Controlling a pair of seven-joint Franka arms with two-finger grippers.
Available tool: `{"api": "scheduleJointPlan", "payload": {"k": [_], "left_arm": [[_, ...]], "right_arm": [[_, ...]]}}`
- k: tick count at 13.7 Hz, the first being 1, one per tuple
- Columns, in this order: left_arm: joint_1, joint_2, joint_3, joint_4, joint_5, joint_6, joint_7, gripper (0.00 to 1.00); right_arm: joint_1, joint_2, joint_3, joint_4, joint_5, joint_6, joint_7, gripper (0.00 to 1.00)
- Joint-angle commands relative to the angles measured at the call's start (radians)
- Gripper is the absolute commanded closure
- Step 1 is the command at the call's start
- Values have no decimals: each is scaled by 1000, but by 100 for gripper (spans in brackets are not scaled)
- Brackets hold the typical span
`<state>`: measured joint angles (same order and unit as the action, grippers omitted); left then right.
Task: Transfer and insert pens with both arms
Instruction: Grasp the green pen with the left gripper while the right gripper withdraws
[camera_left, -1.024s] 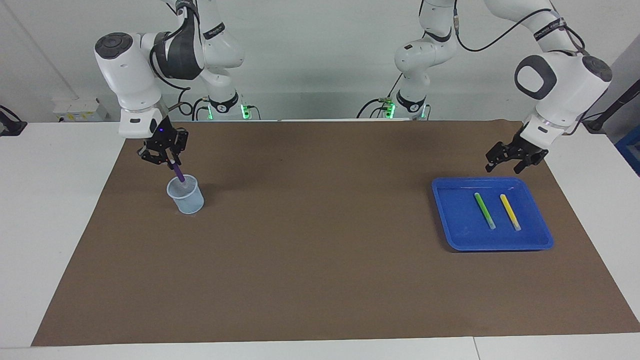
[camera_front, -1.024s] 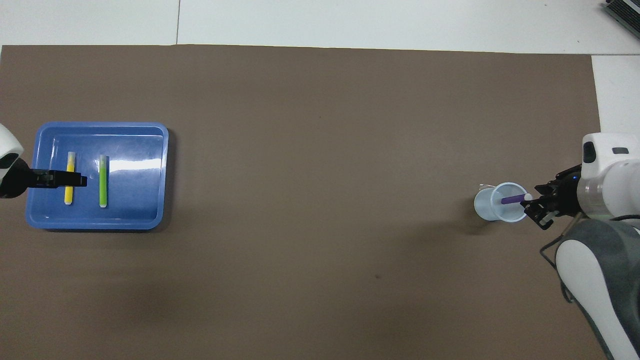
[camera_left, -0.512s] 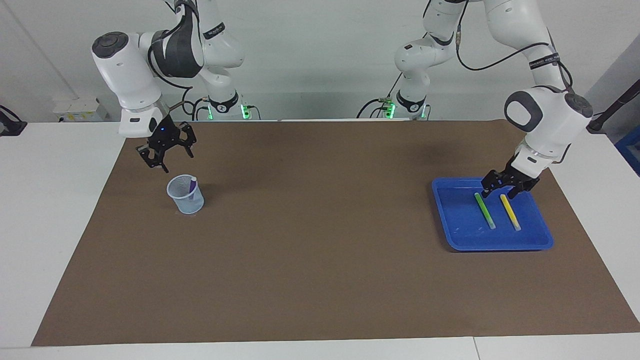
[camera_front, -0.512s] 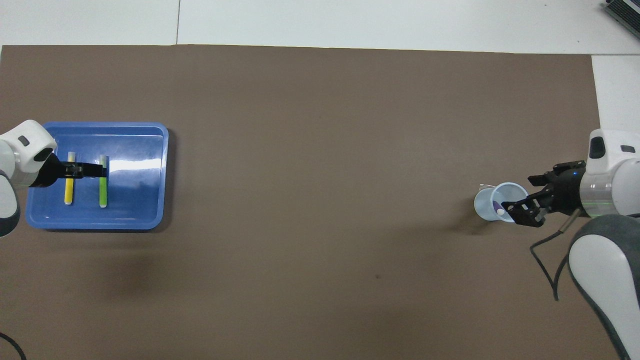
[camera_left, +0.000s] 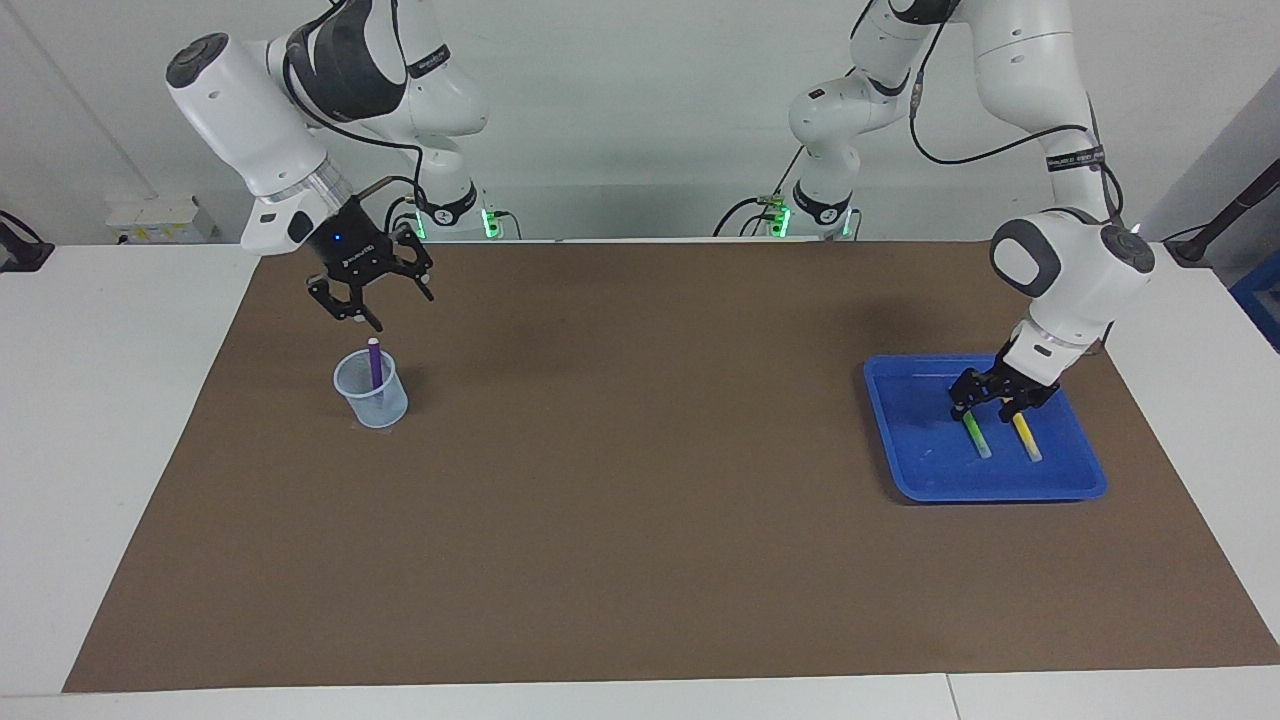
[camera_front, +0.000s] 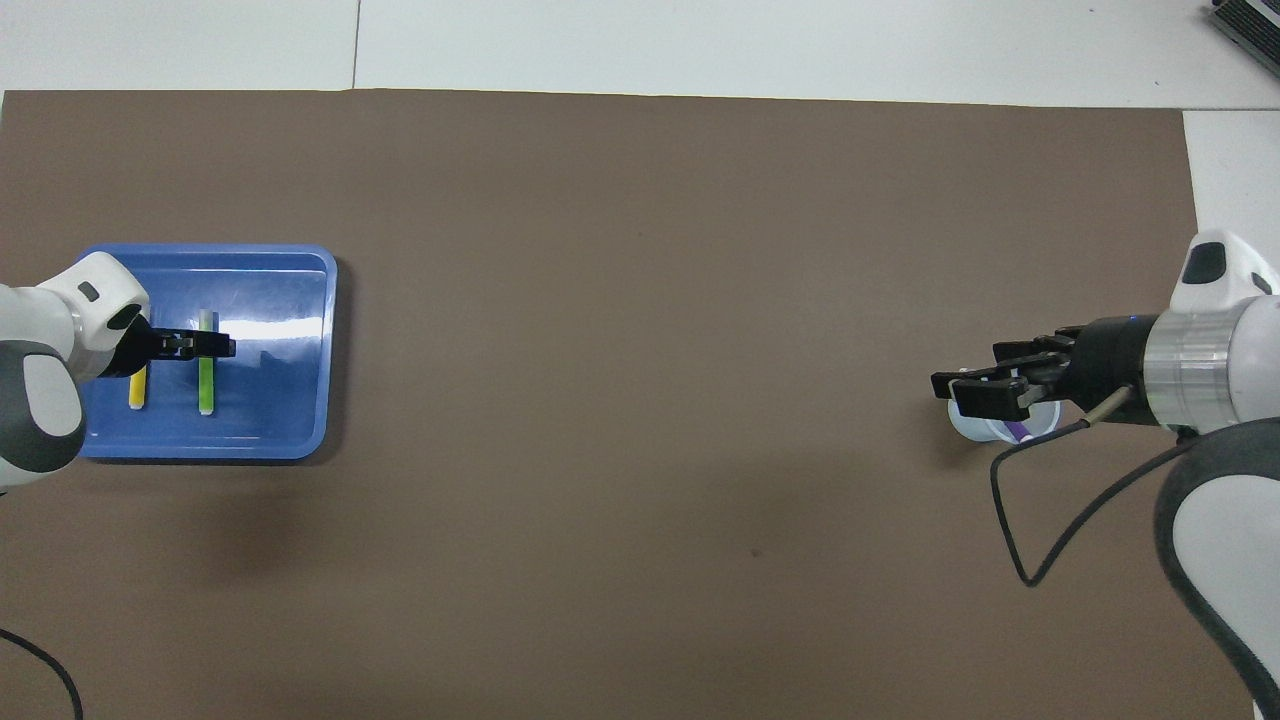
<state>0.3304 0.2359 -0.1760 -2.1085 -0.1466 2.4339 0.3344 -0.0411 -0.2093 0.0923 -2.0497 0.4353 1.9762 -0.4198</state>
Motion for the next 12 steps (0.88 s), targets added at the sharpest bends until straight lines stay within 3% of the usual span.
{"api": "scheduleJointPlan", "payload": {"k": [1, 7, 8, 9, 12], "left_arm": [[-13, 6, 9, -16, 16, 42, 0, 24], [-11, 13, 9, -71, 16, 131, 3, 27], [-11, 13, 9, -74, 16, 137, 5, 33], [-8, 13, 9, -76, 16, 137, 5, 46], [-11, 13, 10, -79, 18, 136, 5, 99]], "right_arm": [[29, -7, 4, 20, 89, -22, 160, 19], [134, -5, 27, 63, 197, 6, 524, 19], [154, -5, 27, 62, 226, 21, 583, 19], [174, -5, 27, 62, 235, 41, 628, 19], [227, -4, 27, 62, 246, 102, 736, 19]]}}
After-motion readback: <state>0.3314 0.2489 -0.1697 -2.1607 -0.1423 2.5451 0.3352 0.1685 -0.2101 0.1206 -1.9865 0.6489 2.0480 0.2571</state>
